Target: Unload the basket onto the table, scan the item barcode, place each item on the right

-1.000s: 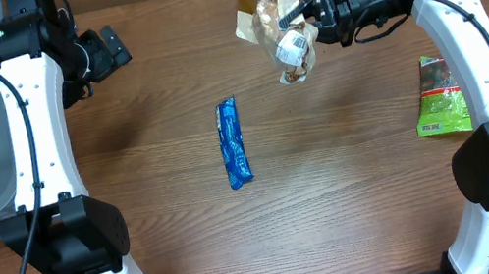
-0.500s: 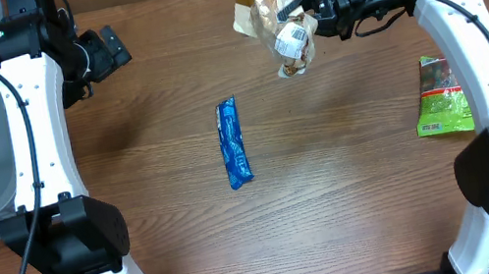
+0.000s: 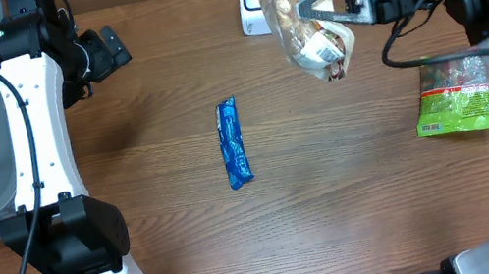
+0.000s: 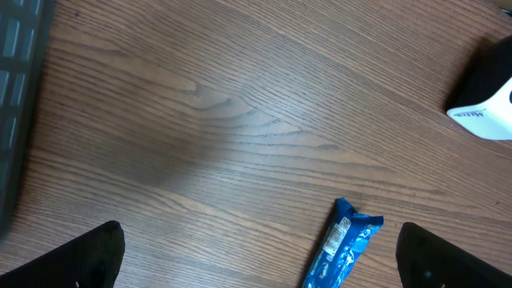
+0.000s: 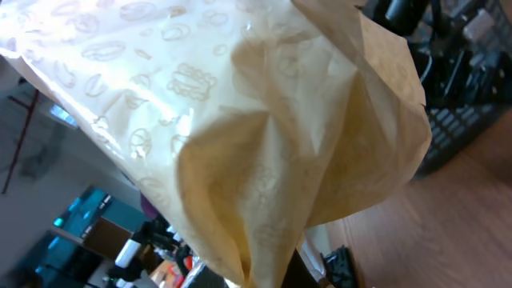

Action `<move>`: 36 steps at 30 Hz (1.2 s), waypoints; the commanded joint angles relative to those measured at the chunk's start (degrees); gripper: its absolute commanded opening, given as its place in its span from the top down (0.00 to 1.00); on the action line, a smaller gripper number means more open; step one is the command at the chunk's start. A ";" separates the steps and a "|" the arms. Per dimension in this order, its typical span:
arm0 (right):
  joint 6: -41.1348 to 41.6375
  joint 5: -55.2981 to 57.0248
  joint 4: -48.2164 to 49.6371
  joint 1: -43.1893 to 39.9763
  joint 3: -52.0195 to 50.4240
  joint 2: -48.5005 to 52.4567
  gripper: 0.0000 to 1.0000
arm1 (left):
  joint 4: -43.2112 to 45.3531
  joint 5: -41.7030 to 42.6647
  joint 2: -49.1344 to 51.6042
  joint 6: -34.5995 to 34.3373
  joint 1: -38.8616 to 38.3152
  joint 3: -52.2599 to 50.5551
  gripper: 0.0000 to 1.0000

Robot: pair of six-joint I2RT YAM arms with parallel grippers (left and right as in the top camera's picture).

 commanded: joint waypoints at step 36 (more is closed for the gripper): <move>-29.18 127.27 21.20 22.97 0.55 25.81 0.96 | 0.17 0.20 0.20 1.29 -0.17 -0.20 0.00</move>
